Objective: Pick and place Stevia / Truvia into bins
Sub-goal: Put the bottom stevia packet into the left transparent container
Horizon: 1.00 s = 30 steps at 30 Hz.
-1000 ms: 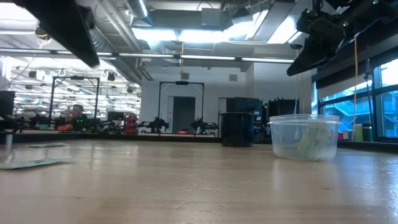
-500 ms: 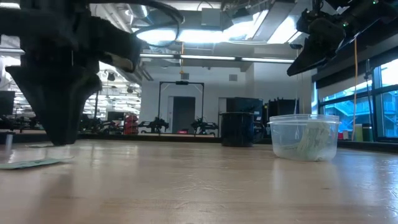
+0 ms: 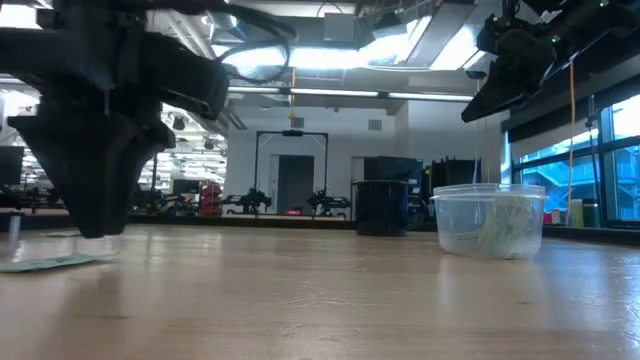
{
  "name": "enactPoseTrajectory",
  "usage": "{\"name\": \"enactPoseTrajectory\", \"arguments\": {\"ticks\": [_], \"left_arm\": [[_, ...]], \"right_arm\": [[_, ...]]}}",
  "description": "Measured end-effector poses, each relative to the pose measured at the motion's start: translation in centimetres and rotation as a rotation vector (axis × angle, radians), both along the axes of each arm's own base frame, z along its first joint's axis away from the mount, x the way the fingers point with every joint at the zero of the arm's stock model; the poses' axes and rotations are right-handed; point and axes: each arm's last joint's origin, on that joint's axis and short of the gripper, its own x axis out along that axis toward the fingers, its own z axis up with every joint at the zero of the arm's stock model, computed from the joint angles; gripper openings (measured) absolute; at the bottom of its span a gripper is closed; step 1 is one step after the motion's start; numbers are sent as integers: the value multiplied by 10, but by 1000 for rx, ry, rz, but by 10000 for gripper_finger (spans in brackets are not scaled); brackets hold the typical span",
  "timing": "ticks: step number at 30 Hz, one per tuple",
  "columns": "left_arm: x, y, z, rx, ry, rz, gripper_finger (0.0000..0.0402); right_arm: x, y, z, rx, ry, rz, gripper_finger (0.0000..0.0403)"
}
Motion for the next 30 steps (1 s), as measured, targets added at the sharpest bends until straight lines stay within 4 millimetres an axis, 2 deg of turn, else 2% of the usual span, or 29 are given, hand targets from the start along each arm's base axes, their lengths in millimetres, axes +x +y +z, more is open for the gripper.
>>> {"name": "enactPoseTrajectory", "arguments": {"ticks": [6, 13, 23, 30], "left_arm": [[5, 3, -4, -31, 1, -11, 129], [10, 2, -25, -55, 76, -31, 125], [9, 2, -29, -39, 100, -39, 59], [9, 2, -28, -43, 93, -40, 39]], "right_arm": [[0, 0, 0, 0, 1, 1, 95], [0, 0, -1, 1, 8, 1, 95], [-1, 0, -1, 3, 14, 1, 95], [-1, 0, -1, 2, 15, 2, 95]]}}
